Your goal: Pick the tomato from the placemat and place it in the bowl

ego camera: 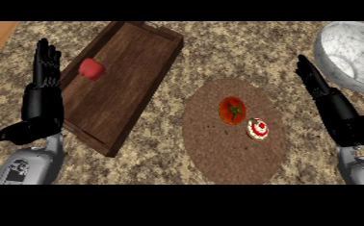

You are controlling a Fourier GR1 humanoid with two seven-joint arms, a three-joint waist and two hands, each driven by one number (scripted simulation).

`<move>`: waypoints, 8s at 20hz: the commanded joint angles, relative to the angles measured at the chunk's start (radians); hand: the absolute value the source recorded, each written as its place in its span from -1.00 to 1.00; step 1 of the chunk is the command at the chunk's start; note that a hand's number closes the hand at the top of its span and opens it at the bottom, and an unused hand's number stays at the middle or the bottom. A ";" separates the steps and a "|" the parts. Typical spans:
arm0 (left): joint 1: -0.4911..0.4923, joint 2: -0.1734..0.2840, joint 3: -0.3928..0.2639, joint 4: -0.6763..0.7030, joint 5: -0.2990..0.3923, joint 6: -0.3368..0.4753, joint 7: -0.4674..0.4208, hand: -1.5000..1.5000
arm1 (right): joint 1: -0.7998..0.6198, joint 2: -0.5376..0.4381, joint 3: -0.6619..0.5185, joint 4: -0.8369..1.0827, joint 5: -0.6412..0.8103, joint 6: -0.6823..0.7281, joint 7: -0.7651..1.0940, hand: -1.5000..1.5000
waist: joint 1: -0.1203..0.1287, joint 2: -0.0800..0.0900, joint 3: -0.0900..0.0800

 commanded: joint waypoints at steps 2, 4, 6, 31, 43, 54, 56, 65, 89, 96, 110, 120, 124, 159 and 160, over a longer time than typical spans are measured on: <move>0.044 -0.050 -0.079 0.013 0.058 -0.098 0.057 0.00 | 0.019 0.031 -0.001 -0.097 0.080 -0.092 -0.009 1.00 | -0.013 -0.023 0.013; 0.055 -0.039 -0.092 0.031 0.149 -0.201 0.131 0.00 | 0.081 0.059 0.014 -0.166 0.155 -0.183 -0.077 1.00 | -0.045 -0.030 0.013; 0.081 -0.087 -0.184 0.054 0.193 -0.277 0.181 0.00 | 0.060 0.088 0.014 -0.192 0.213 -0.254 -0.111 1.00 | -0.062 -0.029 0.012; 0.035 -0.090 -0.166 0.047 0.296 -0.373 0.311 0.00 | 0.175 0.410 0.353 -0.388 1.335 0.086 0.870 -1.00 | 0.011 -0.018 0.008; 0.073 -0.117 -0.187 0.031 0.262 -0.382 0.308 0.00 | -0.111 0.507 0.358 -0.283 1.207 0.337 1.297 -1.00 | 0.007 -0.020 0.013; 0.073 -0.150 -0.169 0.036 0.242 -0.388 0.294 0.00 | -0.158 0.508 0.244 -0.036 1.135 0.280 1.170 -1.00 | 0.007 -0.019 0.014; 0.098 -0.137 -0.163 0.026 0.230 -0.397 0.284 0.00 | -0.150 0.508 0.297 -0.018 1.154 0.244 1.201 -1.00 | 0.008 -0.019 0.014; 0.074 -0.150 -0.119 0.050 0.240 -0.445 0.292 0.00 | -0.104 0.508 0.269 -0.052 1.196 0.268 1.158 -1.00 | -0.003 -0.020 0.014; 0.096 -0.203 -0.080 0.043 0.170 -0.488 0.323 0.00 | -0.236 0.508 0.212 0.365 1.203 -0.075 0.918 1.00 | 0.005 -0.018 0.014; 0.088 -0.214 -0.038 0.011 0.171 -0.513 0.329 0.00 | -0.227 0.508 0.160 0.313 1.216 0.019 0.852 1.00 | 0.002 -0.019 0.014; 0.116 -0.209 -0.040 -0.022 0.161 -0.514 0.356 0.00 | -0.064 0.092 0.172 0.222 1.032 0.319 0.391 1.00 | -0.007 -0.019 0.014; 0.121 -0.262 -0.061 0.014 0.124 -0.485 0.325 0.00 | 0.001 -0.008 -0.038 -0.338 0.935 0.472 0.511 1.00 | -0.016 -0.024 0.013; 0.098 -0.215 -0.013 0.029 0.148 -0.521 0.322 0.00 | -0.041 -0.020 -0.098 -0.523 0.945 0.533 0.626 1.00 | -0.017 -0.025 0.013; 0.037 -0.294 -0.056 0.013 0.099 -0.498 0.390 0.00 | -0.591 -0.157 -0.421 0.767 1.074 0.009 -0.001 1.00 | 0.030 -0.008 0.016; 0.053 -0.246 -0.014 0.019 0.145 -0.565 0.349 0.00 | -0.642 -0.213 -0.452 0.861 1.065 0.021 -0.039 1.00 | 0.044 -0.003 0.016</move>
